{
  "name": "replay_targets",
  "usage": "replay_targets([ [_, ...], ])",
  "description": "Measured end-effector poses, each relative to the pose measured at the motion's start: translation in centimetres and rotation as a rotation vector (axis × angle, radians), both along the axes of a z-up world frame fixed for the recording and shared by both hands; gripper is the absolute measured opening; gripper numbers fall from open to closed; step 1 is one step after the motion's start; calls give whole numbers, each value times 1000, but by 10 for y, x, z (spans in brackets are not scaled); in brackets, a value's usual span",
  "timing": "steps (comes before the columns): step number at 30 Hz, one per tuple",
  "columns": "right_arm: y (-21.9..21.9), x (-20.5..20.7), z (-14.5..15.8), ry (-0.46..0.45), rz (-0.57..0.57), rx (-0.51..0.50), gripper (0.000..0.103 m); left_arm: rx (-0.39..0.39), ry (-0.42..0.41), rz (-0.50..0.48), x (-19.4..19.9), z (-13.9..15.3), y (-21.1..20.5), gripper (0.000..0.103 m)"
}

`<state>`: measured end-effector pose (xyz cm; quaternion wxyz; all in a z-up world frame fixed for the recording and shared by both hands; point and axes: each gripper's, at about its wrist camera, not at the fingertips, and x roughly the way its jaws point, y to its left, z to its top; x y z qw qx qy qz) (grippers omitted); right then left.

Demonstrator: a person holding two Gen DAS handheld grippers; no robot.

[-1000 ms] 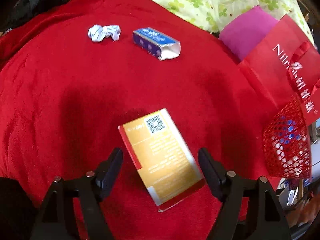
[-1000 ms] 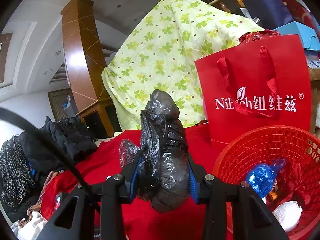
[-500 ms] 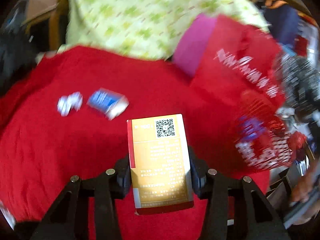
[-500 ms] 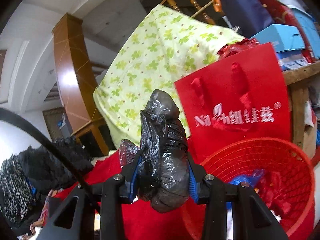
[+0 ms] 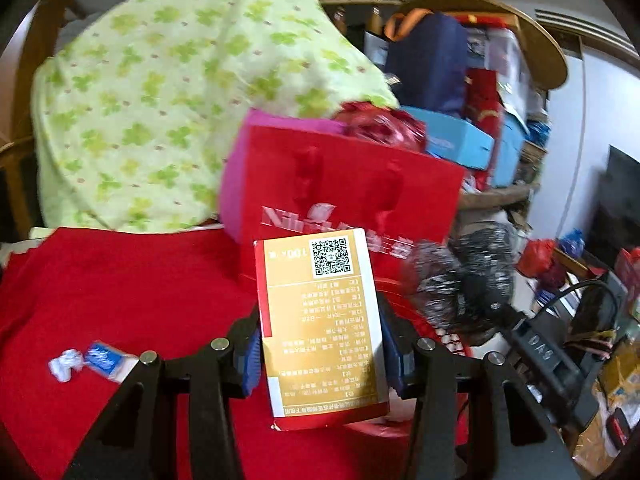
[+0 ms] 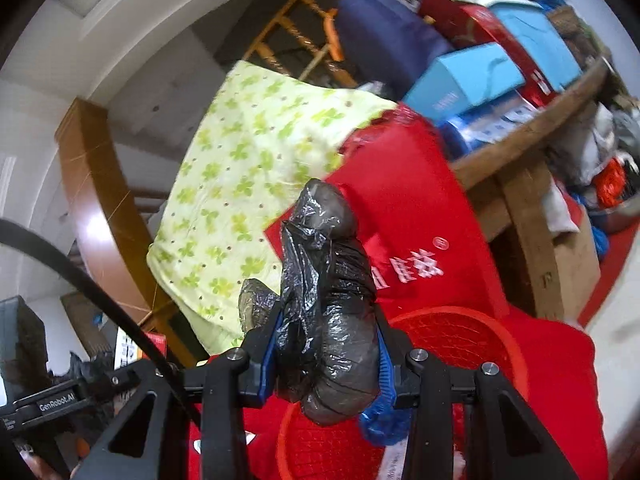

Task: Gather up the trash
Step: 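Carry the box and black bag over the red basket and open both tools, then move both open tools back over the tissue and blue toothpaste box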

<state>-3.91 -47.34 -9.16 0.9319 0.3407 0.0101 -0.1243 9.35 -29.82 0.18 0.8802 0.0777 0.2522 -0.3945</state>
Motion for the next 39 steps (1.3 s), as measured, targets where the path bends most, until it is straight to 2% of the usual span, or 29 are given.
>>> replay_targets([
  [2, -8, 1, -5, 30, -12, 22, 44, 13, 31, -26, 3, -9, -17, 53],
  [4, -15, 1, -10, 53, -19, 54, 45, 31, 56, -53, 5, -21, -32, 59],
  [6, -23, 5, -16, 75, -10, 101, 58, 55, 70, -59, 7, -31, -43, 67],
  [7, -26, 5, -19, 81, -18, 118, 67, 63, 84, -63, 8, -37, -45, 67],
  [11, -34, 5, -24, 83, -40, 143, 69, 83, 113, -23, 15, -51, -33, 67],
  [15, -29, 8, -19, 63, -39, 126, 69, 73, 117, 42, 24, -59, 9, 68],
  [20, 3, 19, -2, 32, -7, 4, 69, 77, 160, 176, 39, -83, 79, 69],
  [27, 72, 48, 20, -50, 150, -161, 69, 98, 223, 475, 67, -122, 213, 69],
  [30, 108, 70, 24, -50, 239, -215, 71, 104, 203, 603, 74, -127, 258, 69],
  [34, 146, 101, 19, 0, 328, -249, 73, 116, 155, 692, 78, -122, 289, 69],
  [39, 190, 137, 7, 79, 418, -277, 73, 130, 91, 705, 78, -114, 297, 69],
])
